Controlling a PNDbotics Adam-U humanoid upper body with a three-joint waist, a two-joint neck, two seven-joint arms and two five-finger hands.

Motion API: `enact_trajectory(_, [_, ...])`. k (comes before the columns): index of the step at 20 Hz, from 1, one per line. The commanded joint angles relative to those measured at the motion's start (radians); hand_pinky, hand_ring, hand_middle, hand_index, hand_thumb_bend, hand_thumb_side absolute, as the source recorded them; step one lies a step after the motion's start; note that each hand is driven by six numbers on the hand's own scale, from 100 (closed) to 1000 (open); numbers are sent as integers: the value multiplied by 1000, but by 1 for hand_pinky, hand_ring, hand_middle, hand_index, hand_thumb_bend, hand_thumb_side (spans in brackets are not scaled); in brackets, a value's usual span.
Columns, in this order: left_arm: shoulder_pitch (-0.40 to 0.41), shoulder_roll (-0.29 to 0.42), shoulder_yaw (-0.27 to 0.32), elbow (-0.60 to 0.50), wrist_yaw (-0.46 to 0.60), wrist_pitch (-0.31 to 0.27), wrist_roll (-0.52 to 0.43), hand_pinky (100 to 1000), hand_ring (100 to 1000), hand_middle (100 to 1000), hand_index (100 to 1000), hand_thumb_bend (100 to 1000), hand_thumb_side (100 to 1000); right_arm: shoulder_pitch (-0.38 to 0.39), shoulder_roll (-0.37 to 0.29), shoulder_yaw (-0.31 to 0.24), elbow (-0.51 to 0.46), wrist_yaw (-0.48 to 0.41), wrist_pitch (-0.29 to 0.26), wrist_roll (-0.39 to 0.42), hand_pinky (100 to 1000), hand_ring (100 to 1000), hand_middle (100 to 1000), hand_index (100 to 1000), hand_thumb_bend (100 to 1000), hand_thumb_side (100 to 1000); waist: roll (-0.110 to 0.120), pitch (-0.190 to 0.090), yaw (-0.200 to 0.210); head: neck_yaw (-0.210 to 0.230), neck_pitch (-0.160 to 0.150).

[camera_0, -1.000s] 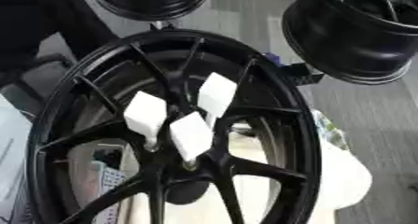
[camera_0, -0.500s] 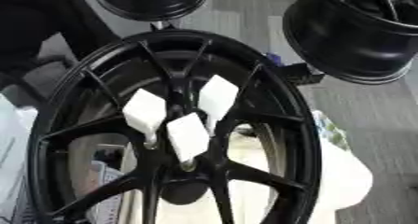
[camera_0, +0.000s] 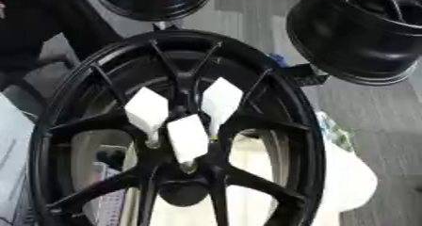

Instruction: Pull the pin out of the wheel hub.

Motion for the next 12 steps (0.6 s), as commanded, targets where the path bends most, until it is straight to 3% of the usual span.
enact_trajectory(1, [-5, 42, 14, -184, 74, 1, 39, 836, 770, 676, 854, 100, 489, -8, -45, -1, -18, 20, 116, -138, 829, 603, 665, 839, 433, 250, 4, -23, 1, -1, -9])
enact_trajectory(8, [15, 60, -27, -635, 154, 0, 64, 825, 762, 670, 845, 100, 365, -19, -60, 11, -18, 34, 91, -138, 829, 607, 668, 840, 428, 253, 7, -19, 1, 5, -5])
enact_trajectory(12, [3, 73, -74, -665, 137, -132, 22, 819, 765, 677, 846, 100, 320, -23, -65, 16, -18, 39, 84, -138, 828, 607, 668, 840, 427, 253, 10, -18, -2, 10, -3])
